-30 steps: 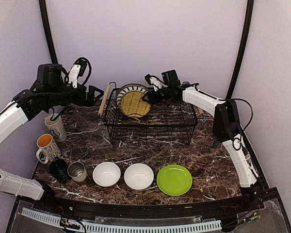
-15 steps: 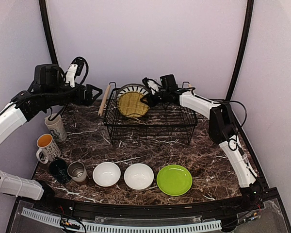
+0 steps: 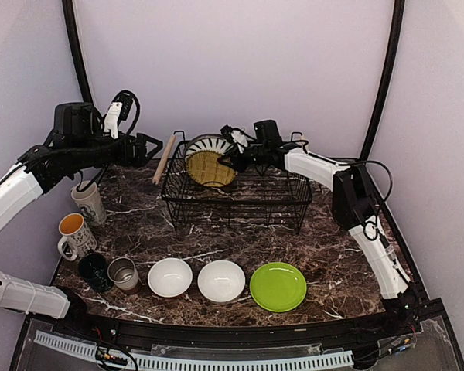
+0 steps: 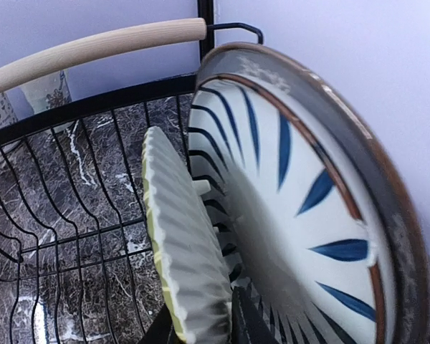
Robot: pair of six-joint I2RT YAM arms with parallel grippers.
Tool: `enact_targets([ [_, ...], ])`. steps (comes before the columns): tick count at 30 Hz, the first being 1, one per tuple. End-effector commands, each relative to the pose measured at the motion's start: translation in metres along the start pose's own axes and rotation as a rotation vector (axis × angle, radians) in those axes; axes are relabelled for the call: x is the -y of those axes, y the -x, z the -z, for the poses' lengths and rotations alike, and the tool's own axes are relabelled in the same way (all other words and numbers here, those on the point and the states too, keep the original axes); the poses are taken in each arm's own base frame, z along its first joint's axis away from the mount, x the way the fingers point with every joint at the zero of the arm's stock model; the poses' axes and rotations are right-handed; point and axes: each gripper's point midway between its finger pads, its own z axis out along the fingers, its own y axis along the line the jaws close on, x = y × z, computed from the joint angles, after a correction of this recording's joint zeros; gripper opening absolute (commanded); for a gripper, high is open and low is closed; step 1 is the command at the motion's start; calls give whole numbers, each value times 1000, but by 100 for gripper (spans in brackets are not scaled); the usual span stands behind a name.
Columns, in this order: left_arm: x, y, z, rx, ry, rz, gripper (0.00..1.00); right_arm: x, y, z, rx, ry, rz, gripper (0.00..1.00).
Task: Unload the mixed dishes from the dish rack
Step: Grab the plate from the dish rack.
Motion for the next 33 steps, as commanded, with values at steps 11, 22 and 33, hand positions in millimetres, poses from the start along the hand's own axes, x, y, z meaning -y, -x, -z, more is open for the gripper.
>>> enact_targets([
  [11,-2,-7,-5,-11,-13,23,99,-23,45,-2,30,-62,139,13],
  [22,-6,-8,-5,0,-3,38,99,-58,140,68,76,-207,313,0],
  [33,-9,-9,-4,3,11,40,99,-124,156,192,35,-245,-37,0],
])
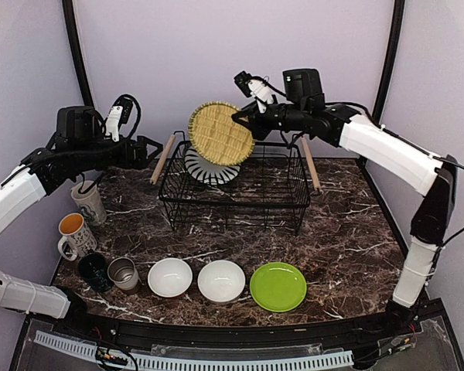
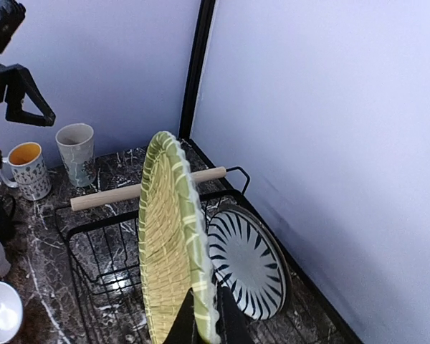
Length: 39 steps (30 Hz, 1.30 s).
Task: Unload the mixed dishes from the dish rack
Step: Grab the plate from the dish rack, then place the plate at the center of the board.
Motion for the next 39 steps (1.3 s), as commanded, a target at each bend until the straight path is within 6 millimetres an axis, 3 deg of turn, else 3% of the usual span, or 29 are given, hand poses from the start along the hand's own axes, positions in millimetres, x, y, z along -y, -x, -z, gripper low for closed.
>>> enact_targets([
  [1,-3,0,1,11,4,8,99,-13,-12,58,-81,-14,-280,0],
  [5,-1,0,1,6,-9,11,99,-50,-45,109,-172,68,-523,0],
  [10,0,1,1,10,-15,16,99,-89,-101,165,-314,112,-797,0],
  [16,2,-1,-1,5,-30,29,99,-135,-179,197,-498,247,-1066,0],
  [20,3,-4,-4,-3,-38,36,99,-129,-215,211,-527,177,-1159,0],
  [26,2,-6,-6,-11,-33,36,99,-144,-266,205,-592,208,-1241,0],
  [34,-1,-12,-14,-34,-29,43,99,-152,-313,183,-589,211,-1282,0],
  [39,-1,-13,-16,-40,-28,41,99,-158,-338,182,-628,165,-1274,2],
])
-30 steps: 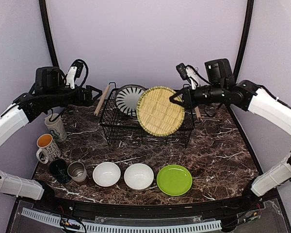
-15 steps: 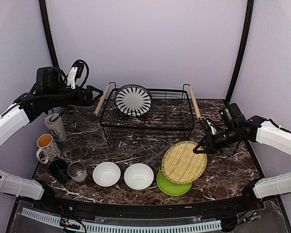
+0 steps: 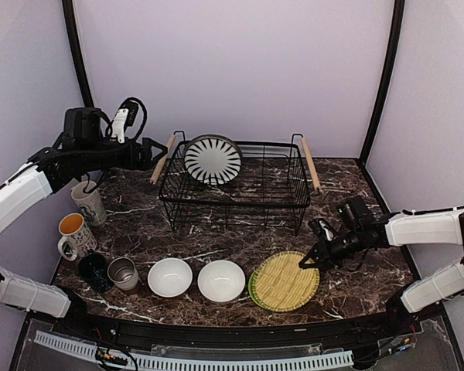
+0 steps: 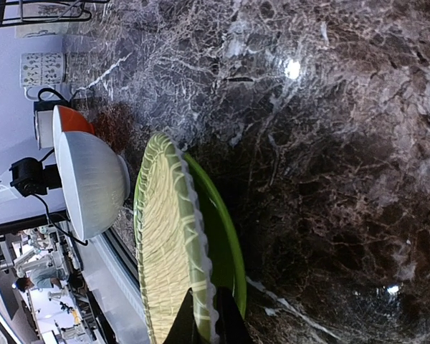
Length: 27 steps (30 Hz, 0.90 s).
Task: Unload the mixed dishes from the dish rack
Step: Place the plate at the center of the board, then grab the plate from the dish rack.
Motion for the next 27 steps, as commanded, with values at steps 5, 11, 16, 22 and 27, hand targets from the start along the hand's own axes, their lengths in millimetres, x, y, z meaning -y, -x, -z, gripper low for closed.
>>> enact_targets([
  [5,-2,-5,-3,-12,-8,12,99,-1,5,-13,11,-77,88,24],
  [11,-1,-5,-3,-13,-9,13,99,-8,8,19,65,-282,103,53],
  [16,0,-4,-1,-9,-16,13,99,-48,34,66,225,-305,222,66],
  [22,1,-4,-1,-8,-19,14,99,-120,105,93,393,-278,497,74],
  [27,0,-4,-2,-12,-17,11,99,-175,183,92,476,-284,686,75],
])
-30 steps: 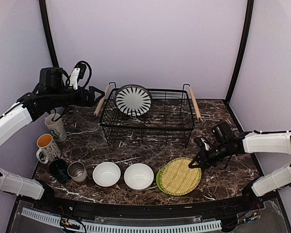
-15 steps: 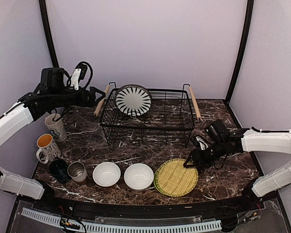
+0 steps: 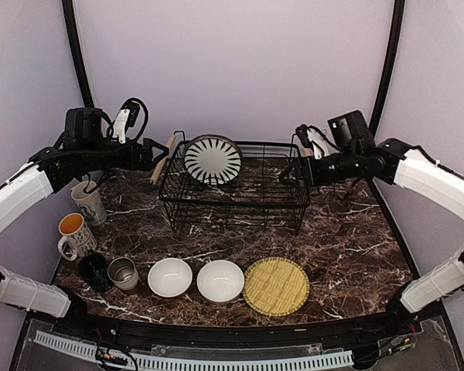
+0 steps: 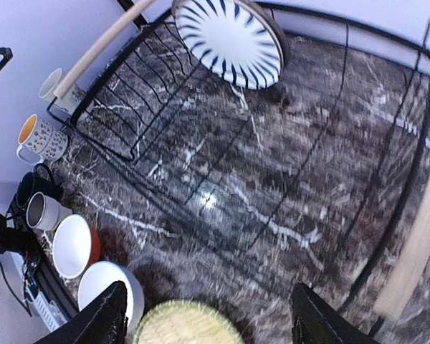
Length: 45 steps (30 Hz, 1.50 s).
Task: Unload the mixed dishes from the dish rack
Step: Grab the plate from the dish rack.
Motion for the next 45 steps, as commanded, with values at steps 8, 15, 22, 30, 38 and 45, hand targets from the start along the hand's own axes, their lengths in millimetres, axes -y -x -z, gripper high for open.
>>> enact_targets([
  [8,1,-1,1,-3,-16,9,99,6,141,-127,123,40,269,63],
  [15,3,-3,-1,-12,-33,16,99,35,172,-207,150,69,265,62],
  [22,4,-1,1,-3,-44,24,99,48,173,-243,185,104,275,59],
  [30,7,1,2,4,-72,43,99,56,162,-268,191,121,307,54],
  [38,6,2,3,8,-74,46,99,56,156,-283,200,157,327,39],
  [45,6,2,2,8,-79,51,99,64,155,-282,191,112,294,58],
])
